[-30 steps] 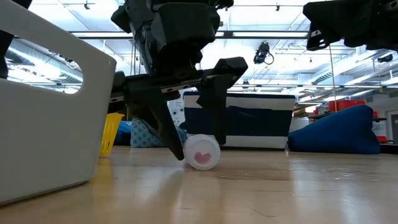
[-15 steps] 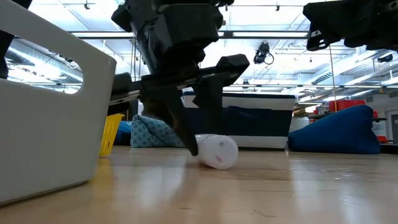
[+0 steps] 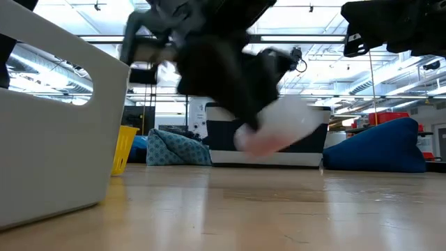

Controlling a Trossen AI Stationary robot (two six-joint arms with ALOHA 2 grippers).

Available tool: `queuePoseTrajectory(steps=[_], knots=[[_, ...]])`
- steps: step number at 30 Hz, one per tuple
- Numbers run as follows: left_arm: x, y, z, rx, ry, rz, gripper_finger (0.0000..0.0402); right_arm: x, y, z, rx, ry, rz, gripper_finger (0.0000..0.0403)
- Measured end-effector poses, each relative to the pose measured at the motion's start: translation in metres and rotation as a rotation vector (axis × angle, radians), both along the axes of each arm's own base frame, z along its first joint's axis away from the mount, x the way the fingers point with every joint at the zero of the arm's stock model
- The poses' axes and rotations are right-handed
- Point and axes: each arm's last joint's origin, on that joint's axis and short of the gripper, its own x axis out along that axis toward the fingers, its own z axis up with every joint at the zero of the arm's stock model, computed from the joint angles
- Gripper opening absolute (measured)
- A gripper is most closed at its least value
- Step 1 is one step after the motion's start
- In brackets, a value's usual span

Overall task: Pick & place medical supplies in basket/bin
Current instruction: Put the white pill bottle into the gray bin

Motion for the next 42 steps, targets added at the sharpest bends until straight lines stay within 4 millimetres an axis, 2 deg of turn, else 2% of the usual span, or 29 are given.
queuePoseTrajectory(steps=[5, 10, 15, 21, 26, 32, 38, 42], knots=[[0.009, 0.002, 0.006, -0.115, -0.13, -0.001, 0.0129, 0.0, 0.0, 0.0, 0.0, 0.0, 0.001, 0.0], [0.014, 0.008, 0.011, -0.314, -0.285, 0.016, 0.0129, 0.0, 0.0, 0.0, 0.0, 0.0, 0.002, 0.0], [0.005, 0.012, 0.009, -0.472, -0.464, 0.096, 0.0129, 0.0, 0.0, 0.0, 0.0, 0.0, 0.001, 0.0], [-0.014, 0.02, 0.001, -0.584, -0.561, 0.209, 0.0129, 0.0, 0.0, 0.0, 0.0, 0.001, 0.002, 0.0], [-0.035, 0.025, 0.01, -0.597, -0.557, 0.224, 0.0129, 0.0, 0.0, -0.001, 0.0, 0.011, 0.002, 0.0], [-0.072, 0.029, 0.03, -0.645, -0.544, 0.09, 0.0129, 0.0, 0.0, -0.002, 0.0, 0.018, 0.002, 0.0], [-0.116, 0.03, 0.03, -0.704, -0.455, -0.021, 0.0129, 0.0, 0.0, -0.002, 0.008, 0.02, 0.002, 0.0], [-0.137, 0.022, 0.023, -0.777, -0.329, -0.113, 0.0129, 0.001, -0.001, -0.002, 0.025, 0.026, 0.0, 0.0]])
